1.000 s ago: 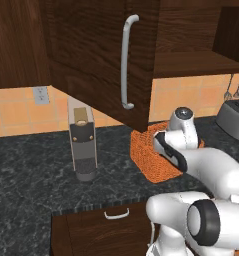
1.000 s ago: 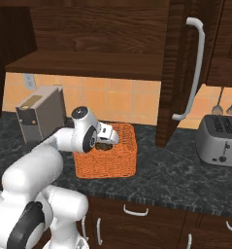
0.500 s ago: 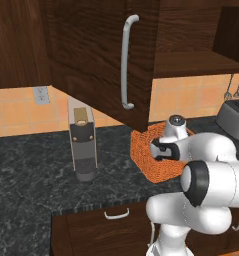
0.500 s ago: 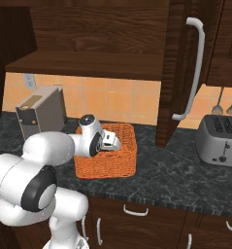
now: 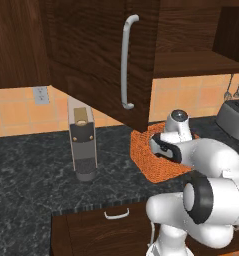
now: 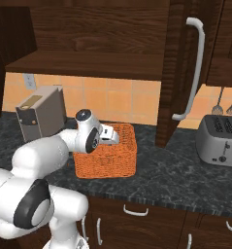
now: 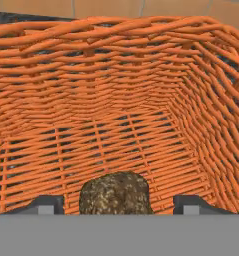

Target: Open the cabinet, pick up the bread from the cabinet and place it in the basket. Then move the basket to the dining counter.

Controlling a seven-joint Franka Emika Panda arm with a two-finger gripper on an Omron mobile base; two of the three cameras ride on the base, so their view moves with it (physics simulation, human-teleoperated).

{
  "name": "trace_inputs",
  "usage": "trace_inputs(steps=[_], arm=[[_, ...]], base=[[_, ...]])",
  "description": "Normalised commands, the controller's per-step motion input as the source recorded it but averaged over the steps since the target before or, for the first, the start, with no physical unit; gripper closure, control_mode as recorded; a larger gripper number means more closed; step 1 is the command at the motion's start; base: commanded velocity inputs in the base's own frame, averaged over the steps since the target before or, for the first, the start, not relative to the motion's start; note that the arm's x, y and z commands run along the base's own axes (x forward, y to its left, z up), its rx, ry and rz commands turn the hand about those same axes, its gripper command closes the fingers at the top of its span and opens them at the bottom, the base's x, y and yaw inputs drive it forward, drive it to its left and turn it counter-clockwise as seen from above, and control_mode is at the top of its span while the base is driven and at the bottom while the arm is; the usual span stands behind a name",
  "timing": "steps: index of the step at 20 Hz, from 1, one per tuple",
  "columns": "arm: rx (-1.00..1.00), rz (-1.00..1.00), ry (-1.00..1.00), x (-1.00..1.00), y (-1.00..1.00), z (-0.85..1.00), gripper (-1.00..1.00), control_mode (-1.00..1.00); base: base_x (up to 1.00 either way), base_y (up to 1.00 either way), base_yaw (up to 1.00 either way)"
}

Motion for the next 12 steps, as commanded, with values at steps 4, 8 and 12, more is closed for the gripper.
trace_inputs(steps=[4, 8, 12], arm=[[0.00, 0.00, 0.00, -0.37, 0.27, 0.79, -1.00, -1.00], [0.02, 0.12, 0.07, -0.82, 0.47, 0.52, -1.00, -1.00], [0.01, 0.19, 0.09, -0.89, 0.44, 0.00, -1.00, -1.00]], base=[[0.00, 0.00, 0.00], [0.00, 0.00, 0.00], [0.00, 0.00, 0.00]])
